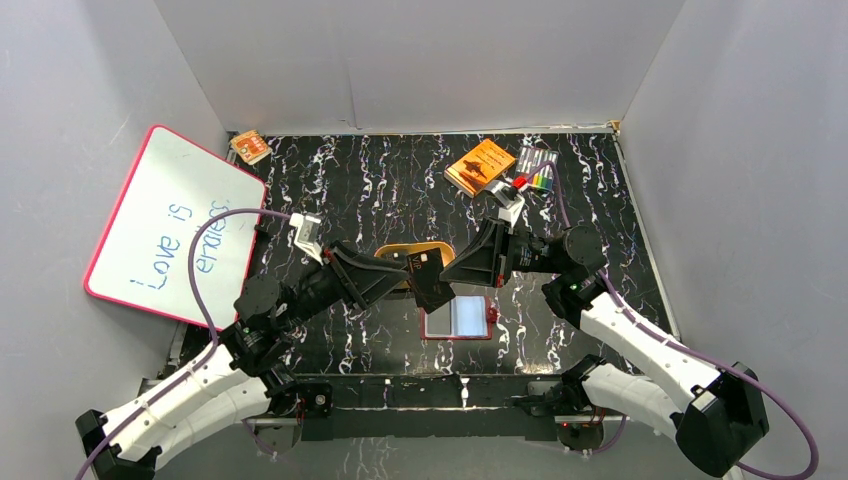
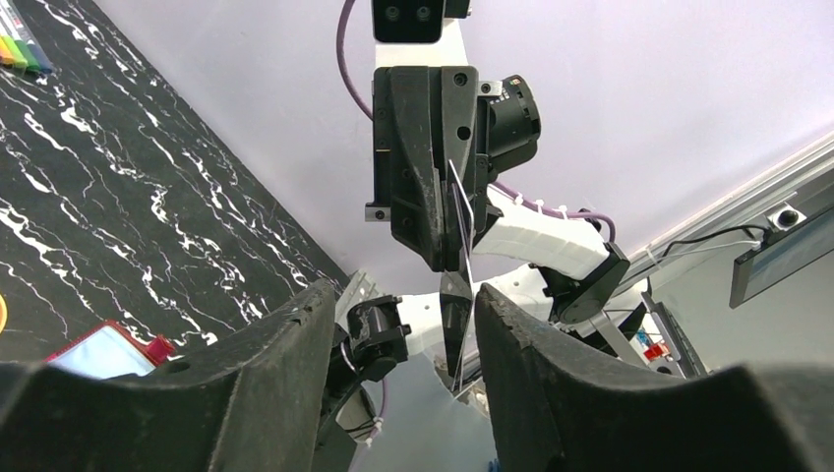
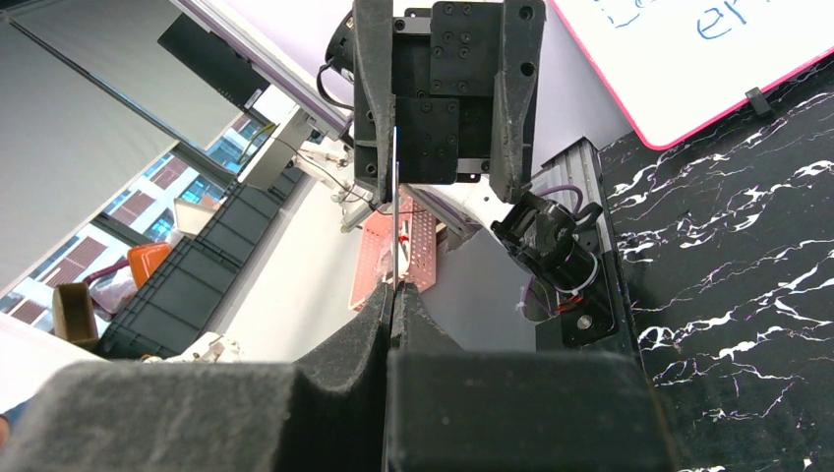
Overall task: Put the credit cards into the card holder
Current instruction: Pick up the credit card from the storage box.
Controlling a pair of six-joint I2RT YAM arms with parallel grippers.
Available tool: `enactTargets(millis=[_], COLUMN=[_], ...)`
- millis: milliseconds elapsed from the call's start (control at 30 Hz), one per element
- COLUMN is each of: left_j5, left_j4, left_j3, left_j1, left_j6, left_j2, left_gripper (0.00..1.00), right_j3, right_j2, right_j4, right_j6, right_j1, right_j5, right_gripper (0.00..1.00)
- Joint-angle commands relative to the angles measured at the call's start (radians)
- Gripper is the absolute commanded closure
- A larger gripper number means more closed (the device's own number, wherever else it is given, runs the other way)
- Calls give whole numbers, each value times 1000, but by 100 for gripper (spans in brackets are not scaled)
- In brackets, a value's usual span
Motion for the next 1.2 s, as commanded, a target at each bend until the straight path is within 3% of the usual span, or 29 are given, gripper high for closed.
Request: enactTargets(millis=[0, 433, 700, 900, 1033, 1167], left_j5=[9, 39, -146, -309, -331, -265], left_j4=[85, 111, 37, -30, -46, -5], left_j3=[23, 24, 0, 5, -9, -37], left_j1=[1, 2, 2, 24, 92, 193], left_j6=[-11, -30, -52, -53, -85, -123], left_j2=[2, 23, 11, 46, 74, 114], left_gripper=[52, 100, 100, 100, 100, 100], right_j3=[-9, -18, -17, 3, 17, 14], right_j2=[-22, -18, 7, 85, 154, 222], right_j4=[40, 49, -83, -84, -33, 25], right_j6=[-12, -3, -38, -20, -2, 16], right_j1=[3, 3, 0, -31, -51, -73], right_j5=[-7, 8, 110, 179, 177, 148], right_gripper=[100, 100, 100, 100, 100, 100])
